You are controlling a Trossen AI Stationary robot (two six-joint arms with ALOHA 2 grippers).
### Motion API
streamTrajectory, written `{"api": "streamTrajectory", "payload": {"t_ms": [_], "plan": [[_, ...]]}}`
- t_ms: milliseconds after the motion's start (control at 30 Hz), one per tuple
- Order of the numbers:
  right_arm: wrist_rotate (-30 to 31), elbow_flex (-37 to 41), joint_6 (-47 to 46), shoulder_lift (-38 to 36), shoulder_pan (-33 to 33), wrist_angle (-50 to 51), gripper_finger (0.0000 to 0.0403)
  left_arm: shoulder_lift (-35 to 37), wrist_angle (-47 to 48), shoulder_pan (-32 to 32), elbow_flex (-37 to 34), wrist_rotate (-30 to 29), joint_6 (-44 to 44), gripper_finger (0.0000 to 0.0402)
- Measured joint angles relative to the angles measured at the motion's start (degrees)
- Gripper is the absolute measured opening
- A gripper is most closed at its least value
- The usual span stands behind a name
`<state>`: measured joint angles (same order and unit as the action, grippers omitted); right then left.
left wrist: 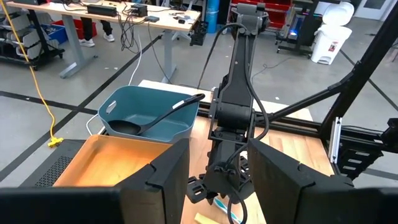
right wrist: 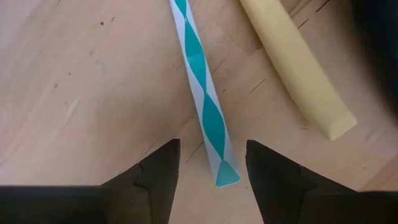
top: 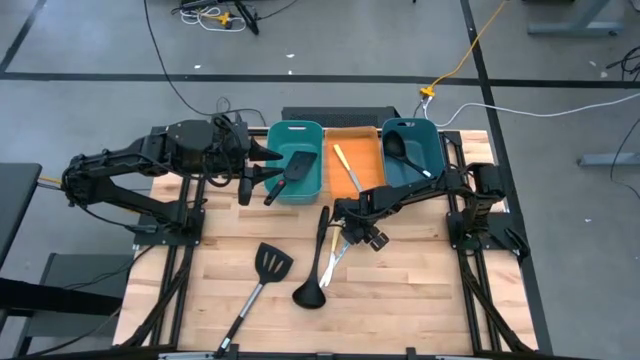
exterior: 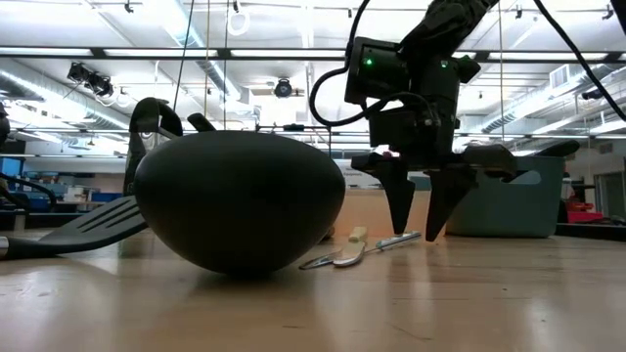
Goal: Pick & Place Kitchen Items
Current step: Put the blue table knife into the orange bin
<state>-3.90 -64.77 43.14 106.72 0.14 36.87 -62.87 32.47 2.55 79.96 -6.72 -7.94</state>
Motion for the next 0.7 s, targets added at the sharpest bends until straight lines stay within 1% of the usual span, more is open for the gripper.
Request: {"api": "streamTrajectory", "payload": {"t_ms": [367, 700], "plan": [[-0.1, -0.3, 0.7, 2.2, 0.1, 0.2, 0.016, 0.0, -0.1, 0.0, 0.0, 0.0, -0.7, 0.0167], [0.0, -0.1, 0.9, 2.1, 0.1, 0.5, 0.0103, 0.0, -0.1, 0.0, 0.0, 0.0, -0.4, 0.0167]]}}
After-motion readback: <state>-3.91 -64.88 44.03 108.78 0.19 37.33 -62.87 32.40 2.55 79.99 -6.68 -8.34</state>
